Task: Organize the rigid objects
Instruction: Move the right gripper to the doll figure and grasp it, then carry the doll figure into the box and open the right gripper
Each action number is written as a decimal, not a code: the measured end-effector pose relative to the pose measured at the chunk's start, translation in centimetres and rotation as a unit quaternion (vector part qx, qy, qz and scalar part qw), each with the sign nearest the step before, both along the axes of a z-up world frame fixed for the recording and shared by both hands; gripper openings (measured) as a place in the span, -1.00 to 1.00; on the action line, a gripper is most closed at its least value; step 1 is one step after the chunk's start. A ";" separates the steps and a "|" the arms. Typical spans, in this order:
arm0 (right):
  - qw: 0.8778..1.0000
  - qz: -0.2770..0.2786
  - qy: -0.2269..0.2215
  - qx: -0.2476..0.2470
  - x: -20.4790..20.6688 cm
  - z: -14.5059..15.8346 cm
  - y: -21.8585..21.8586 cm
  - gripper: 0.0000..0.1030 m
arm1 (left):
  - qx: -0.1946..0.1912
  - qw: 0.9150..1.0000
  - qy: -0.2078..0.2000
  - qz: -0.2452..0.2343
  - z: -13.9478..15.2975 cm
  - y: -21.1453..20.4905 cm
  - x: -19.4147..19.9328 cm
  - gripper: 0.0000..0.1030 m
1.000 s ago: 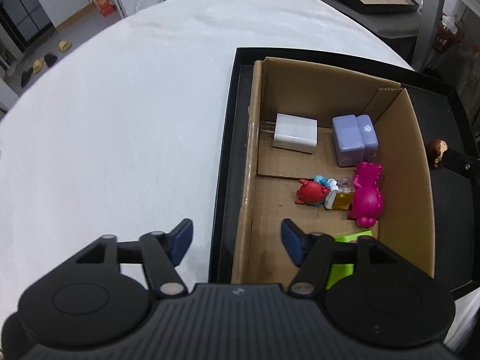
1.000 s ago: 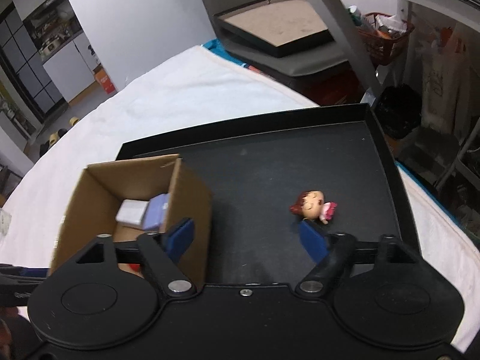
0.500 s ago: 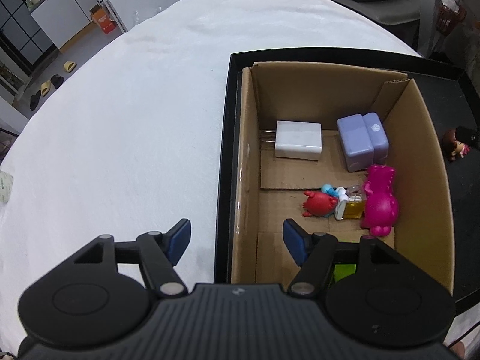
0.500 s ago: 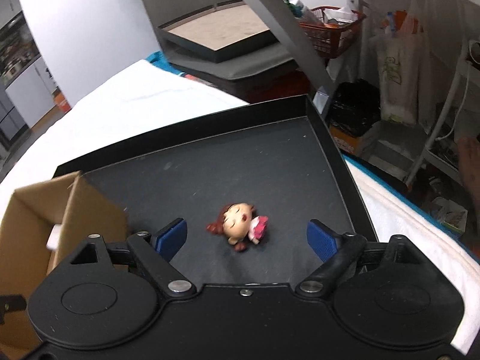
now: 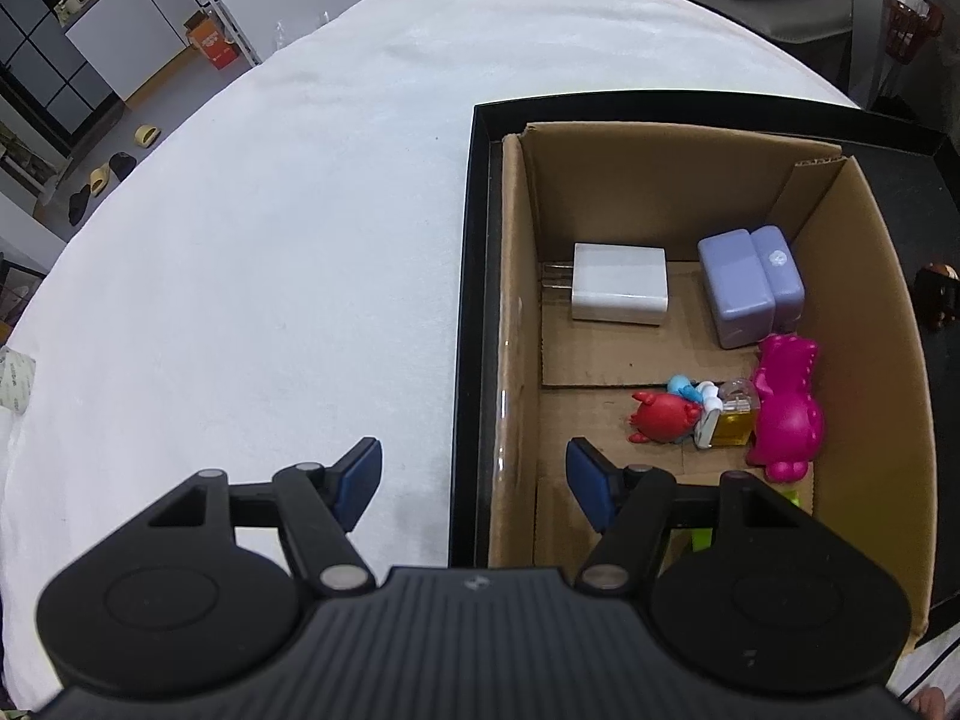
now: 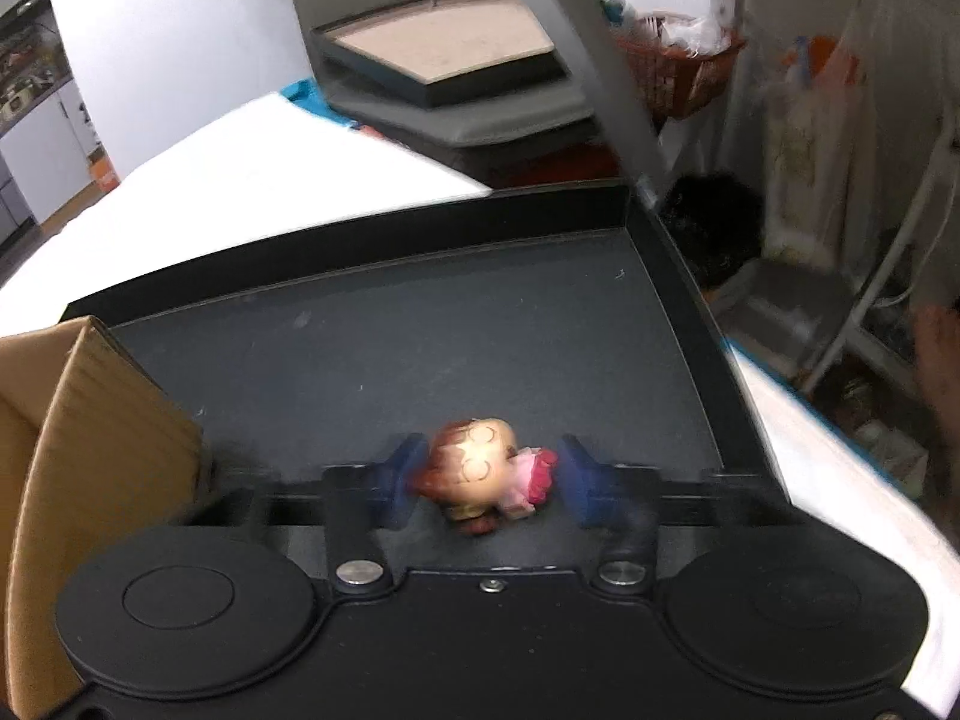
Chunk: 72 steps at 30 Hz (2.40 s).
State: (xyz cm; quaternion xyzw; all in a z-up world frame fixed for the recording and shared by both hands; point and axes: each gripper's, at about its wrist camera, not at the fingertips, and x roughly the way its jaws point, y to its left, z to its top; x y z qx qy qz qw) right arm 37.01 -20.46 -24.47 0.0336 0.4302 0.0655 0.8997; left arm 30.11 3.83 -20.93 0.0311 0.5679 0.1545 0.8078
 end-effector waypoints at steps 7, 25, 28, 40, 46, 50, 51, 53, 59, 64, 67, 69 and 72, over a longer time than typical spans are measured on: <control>1.000 -0.002 0.002 -0.002 -1.5 1.3 -0.5 -0.14 | -0.010 1.000 -0.005 0.001 0.8 0.5 -0.9 0.29; 1.000 0.014 -0.002 0.004 -5.7 5.8 0.2 -0.14 | -0.049 0.999 -0.016 0.007 2.1 1.5 -2.6 0.29; 1.000 0.022 -0.007 0.000 -6.0 6.7 0.8 -0.14 | -0.056 0.998 -0.021 0.008 2.3 1.7 -2.8 0.29; 0.998 0.059 -0.024 -0.001 -6.6 9.8 4.4 -0.14 | -0.086 0.996 -0.027 0.025 2.5 3.7 -3.5 0.29; 0.996 0.085 -0.029 0.003 -6.9 11.1 6.1 -0.14 | -0.106 0.993 -0.029 0.036 2.3 4.1 -3.7 0.29; 0.994 0.106 -0.028 0.000 -7.0 11.4 7.5 -0.14 | -0.125 0.991 -0.025 0.040 1.7 4.2 -3.8 0.29; 0.994 0.110 -0.027 -0.001 -7.0 11.4 7.8 -0.14 | -0.129 0.991 -0.024 0.041 1.5 4.2 -3.9 0.29; 0.993 0.119 -0.026 -0.002 -7.0 11.5 8.5 -0.14 | -0.133 0.990 -0.022 0.042 1.2 4.1 -3.9 0.29; 0.989 0.143 -0.023 -0.006 -6.9 11.7 10.4 -0.14 | -0.147 0.988 -0.019 0.044 0.5 4.2 -4.1 0.29; 0.986 0.165 -0.018 -0.008 -6.8 11.7 12.3 -0.14 | -0.158 0.986 -0.016 0.049 0.0 4.5 -4.2 0.29; 0.984 0.177 -0.013 -0.009 -6.8 11.6 13.7 -0.13 | -0.165 0.985 -0.013 0.053 -0.2 4.7 -4.3 0.29; 0.983 0.182 -0.009 -0.006 -6.7 11.5 14.5 -0.13 | -0.171 0.984 -0.011 0.057 -0.3 4.9 -4.4 0.29; 0.982 0.187 -0.001 0.007 -6.4 11.5 15.6 -0.11 | -0.176 0.982 -0.008 0.061 -0.5 5.1 -4.4 0.29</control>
